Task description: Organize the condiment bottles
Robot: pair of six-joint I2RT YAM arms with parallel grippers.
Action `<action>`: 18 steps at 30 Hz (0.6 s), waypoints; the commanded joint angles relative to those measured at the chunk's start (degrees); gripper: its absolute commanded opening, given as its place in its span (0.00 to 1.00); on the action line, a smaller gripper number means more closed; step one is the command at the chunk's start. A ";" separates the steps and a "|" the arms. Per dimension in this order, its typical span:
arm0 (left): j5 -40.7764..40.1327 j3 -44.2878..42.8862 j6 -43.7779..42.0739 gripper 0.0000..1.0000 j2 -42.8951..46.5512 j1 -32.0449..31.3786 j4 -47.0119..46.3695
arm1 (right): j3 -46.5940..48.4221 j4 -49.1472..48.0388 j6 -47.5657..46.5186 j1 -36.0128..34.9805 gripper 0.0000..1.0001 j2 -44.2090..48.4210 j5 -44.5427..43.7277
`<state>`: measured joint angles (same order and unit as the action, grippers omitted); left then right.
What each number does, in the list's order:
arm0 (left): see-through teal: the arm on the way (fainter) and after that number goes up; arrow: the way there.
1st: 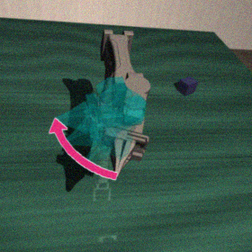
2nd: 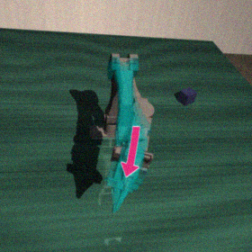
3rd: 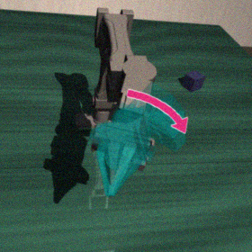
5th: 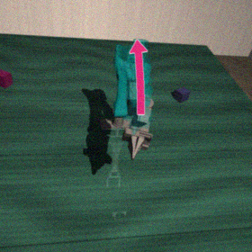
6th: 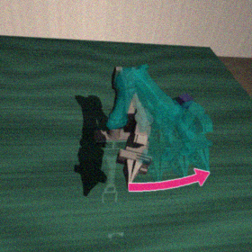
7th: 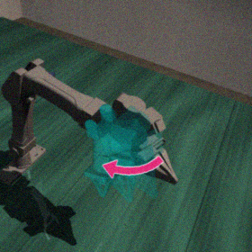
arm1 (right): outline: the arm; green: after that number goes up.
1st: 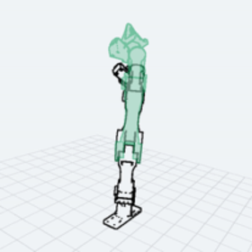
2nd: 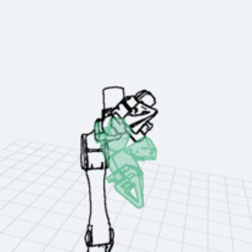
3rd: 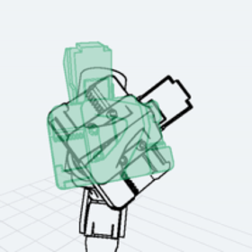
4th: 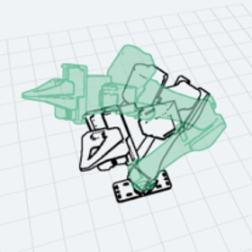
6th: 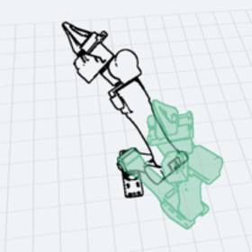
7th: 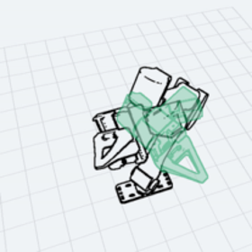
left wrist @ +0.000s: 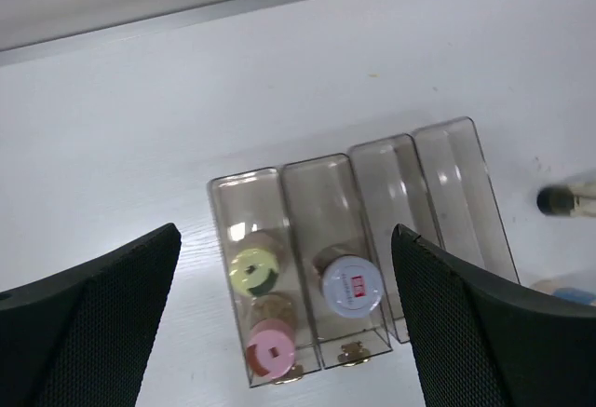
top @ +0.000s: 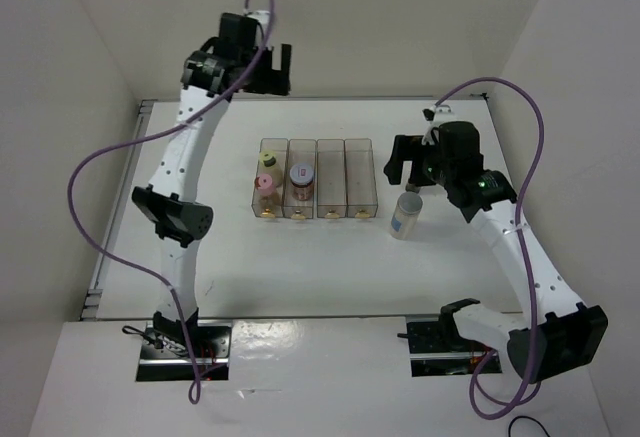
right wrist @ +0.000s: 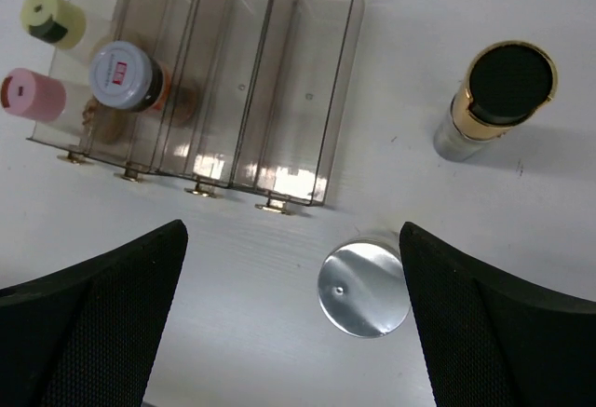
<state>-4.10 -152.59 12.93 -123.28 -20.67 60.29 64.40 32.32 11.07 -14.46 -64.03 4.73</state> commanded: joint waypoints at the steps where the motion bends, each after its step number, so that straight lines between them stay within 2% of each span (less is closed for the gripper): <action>1: -0.30 0.10 2.18 1.00 4.70 4.57 4.39 | -0.15 3.10 1.40 -0.40 0.99 -0.48 -3.67; 4: -2.84 4.04 2.19 1.00 8.05 8.18 4.40 | -0.94 4.24 2.99 -0.40 0.99 -0.48 -5.34; 8: -4.77 10.81 3.41 1.00 16.90 12.31 4.40 | -1.47 6.00 5.10 -0.40 0.99 -1.71 -8.94; 12: -7.50 24.67 3.42 1.00 27.99 14.24 -0.69 | -2.78 6.71 6.50 -0.92 0.99 -4.17 -9.47; 13: -7.50 32.72 3.42 1.00 32.01 15.55 -3.49 | -3.31 6.71 7.29 -1.44 0.99 -4.17 -9.48; 16: -1.64 45.14 4.03 1.00 36.43 18.98 -7.11 | -5.16 5.22 8.00 -1.45 0.99 -4.17 -9.48; 18: 0.40 50.35 4.91 1.00 38.11 19.61 -10.00 | -5.16 5.21 8.00 -1.45 0.99 -4.70 -9.48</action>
<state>-7.57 -109.03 15.90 -85.73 -2.63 56.66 59.35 37.87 17.80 -15.38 -68.47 -3.55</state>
